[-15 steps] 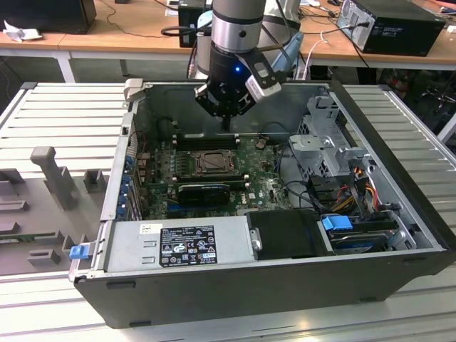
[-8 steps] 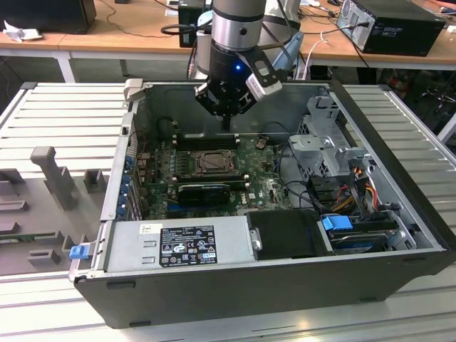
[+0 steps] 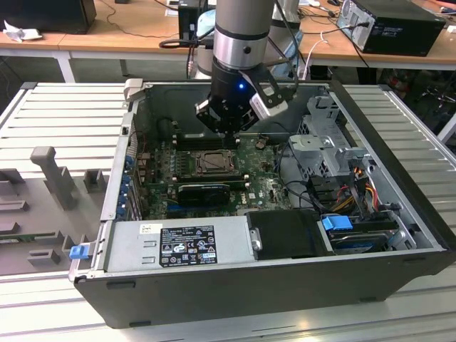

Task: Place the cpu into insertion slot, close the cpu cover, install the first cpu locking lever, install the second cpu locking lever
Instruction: 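Install the second cpu locking lever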

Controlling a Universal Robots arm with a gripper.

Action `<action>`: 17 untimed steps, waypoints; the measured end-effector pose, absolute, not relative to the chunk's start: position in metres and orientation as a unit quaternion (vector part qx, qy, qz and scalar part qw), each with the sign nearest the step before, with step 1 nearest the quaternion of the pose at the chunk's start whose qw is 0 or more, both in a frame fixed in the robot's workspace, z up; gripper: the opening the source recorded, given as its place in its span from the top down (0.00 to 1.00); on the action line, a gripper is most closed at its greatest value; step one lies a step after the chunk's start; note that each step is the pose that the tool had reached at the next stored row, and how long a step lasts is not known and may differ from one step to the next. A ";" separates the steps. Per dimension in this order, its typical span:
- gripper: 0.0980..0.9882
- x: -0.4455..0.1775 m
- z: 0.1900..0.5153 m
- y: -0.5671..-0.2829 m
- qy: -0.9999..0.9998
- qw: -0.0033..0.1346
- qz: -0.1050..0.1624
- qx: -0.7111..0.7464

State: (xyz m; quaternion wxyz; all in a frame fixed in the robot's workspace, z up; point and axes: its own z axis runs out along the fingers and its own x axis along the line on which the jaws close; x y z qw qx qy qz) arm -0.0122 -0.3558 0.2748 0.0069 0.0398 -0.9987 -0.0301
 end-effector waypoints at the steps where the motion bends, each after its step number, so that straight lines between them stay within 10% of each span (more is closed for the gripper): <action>1: 0.99 -0.012 0.274 -0.357 -0.999 0.007 -0.030 0.040; 17: 0.99 -0.014 0.263 -0.387 -0.998 0.009 -0.054 0.039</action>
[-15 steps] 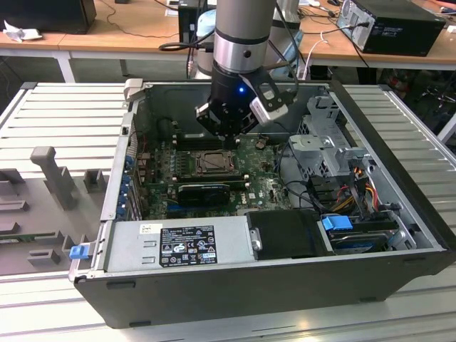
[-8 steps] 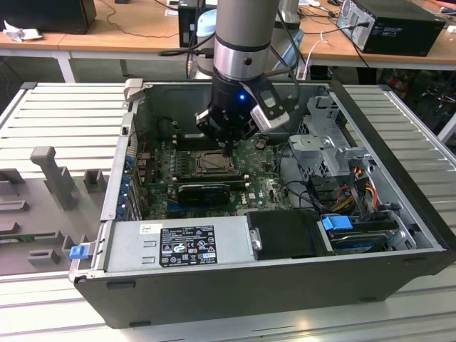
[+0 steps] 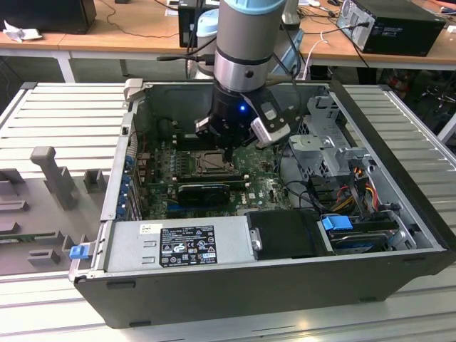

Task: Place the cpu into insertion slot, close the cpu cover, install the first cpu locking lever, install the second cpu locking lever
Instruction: 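Install the second cpu locking lever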

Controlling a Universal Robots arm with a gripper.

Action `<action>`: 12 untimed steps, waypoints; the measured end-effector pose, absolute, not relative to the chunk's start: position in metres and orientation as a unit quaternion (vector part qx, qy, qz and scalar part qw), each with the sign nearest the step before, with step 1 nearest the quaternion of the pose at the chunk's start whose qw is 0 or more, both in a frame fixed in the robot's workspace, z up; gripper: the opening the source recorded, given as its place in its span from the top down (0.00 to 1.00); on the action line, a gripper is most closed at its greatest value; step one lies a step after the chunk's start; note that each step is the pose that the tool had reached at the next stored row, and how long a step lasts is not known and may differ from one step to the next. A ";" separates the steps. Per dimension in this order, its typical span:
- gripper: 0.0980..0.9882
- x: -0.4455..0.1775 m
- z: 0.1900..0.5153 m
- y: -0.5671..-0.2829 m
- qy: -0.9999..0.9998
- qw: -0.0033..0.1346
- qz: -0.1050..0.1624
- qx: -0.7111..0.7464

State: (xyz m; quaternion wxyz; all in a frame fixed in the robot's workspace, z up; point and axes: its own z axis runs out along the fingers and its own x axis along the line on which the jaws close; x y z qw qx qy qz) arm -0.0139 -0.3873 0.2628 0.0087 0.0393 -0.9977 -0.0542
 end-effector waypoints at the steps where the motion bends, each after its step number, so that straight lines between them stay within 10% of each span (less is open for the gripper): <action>1: 0.99 -0.014 0.260 -0.387 -0.998 0.009 -0.054 0.039; 12: 0.99 -0.018 0.249 -0.387 -0.997 0.008 -0.066 0.039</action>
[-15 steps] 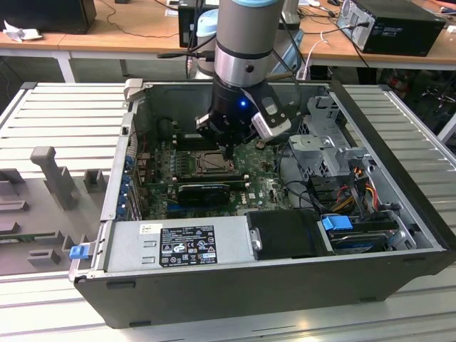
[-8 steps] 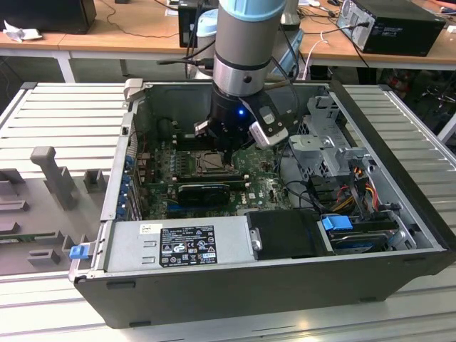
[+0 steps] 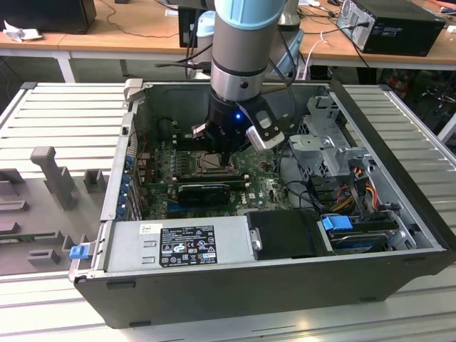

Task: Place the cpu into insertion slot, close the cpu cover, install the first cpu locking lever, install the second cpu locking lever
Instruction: 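Install the second cpu locking lever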

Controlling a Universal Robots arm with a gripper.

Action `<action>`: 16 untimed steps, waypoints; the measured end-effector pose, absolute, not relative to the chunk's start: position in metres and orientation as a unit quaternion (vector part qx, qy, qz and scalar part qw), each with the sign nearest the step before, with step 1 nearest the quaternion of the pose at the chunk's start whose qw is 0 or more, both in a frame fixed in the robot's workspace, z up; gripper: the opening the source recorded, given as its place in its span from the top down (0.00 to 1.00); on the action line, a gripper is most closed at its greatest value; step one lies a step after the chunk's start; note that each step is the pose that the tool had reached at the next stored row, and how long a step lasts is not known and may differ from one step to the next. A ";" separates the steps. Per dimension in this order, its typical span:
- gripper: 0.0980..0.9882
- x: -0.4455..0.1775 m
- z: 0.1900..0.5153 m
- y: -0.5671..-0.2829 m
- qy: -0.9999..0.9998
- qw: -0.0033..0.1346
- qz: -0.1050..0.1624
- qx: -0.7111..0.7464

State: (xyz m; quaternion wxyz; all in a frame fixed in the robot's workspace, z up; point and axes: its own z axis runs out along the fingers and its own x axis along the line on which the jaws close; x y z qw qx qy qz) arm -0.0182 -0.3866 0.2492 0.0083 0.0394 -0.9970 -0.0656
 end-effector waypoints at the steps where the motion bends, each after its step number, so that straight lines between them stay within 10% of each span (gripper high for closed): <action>1: 0.99 -0.018 0.247 -0.386 -0.997 0.008 -0.067 0.039; 16: 0.99 -0.027 0.237 -0.388 -0.995 0.007 -0.096 0.040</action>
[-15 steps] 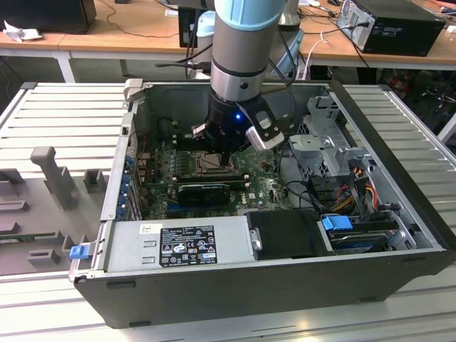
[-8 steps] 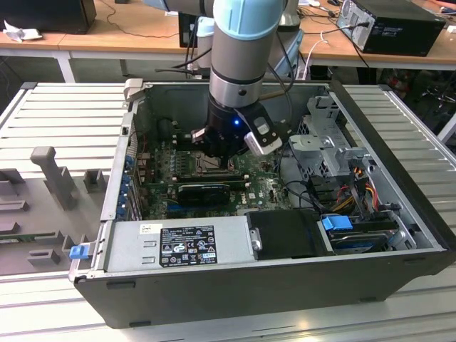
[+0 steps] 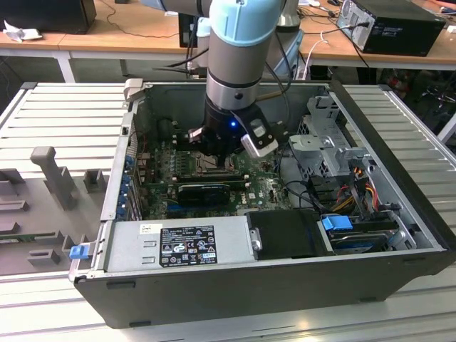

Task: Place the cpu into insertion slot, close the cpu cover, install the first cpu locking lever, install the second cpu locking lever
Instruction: 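Install the second cpu locking lever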

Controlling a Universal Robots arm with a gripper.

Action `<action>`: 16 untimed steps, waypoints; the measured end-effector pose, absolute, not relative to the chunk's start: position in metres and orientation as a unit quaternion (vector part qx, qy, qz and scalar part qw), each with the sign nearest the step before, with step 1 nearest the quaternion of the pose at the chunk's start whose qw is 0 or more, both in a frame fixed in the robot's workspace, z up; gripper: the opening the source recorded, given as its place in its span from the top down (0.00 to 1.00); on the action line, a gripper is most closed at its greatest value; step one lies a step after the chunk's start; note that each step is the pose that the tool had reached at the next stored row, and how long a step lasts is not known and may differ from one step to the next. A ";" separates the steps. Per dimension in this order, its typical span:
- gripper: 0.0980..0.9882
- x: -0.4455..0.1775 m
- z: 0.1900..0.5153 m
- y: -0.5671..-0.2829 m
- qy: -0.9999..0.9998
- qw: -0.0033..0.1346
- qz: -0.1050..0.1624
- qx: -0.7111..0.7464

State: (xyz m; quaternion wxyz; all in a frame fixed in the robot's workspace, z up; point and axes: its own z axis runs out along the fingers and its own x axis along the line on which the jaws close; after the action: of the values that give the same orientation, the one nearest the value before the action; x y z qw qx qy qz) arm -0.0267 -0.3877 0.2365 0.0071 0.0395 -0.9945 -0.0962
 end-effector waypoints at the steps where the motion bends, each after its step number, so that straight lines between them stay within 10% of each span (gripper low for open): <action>1: 0.99 -0.030 0.236 -0.388 -0.994 0.007 -0.098 0.040; 16: 0.99 -0.063 0.218 -0.397 -0.994 0.007 -0.103 0.039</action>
State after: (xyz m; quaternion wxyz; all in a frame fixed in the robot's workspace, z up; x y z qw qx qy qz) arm -0.0634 -0.3970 0.2176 0.0069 0.0393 -0.9939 -0.1032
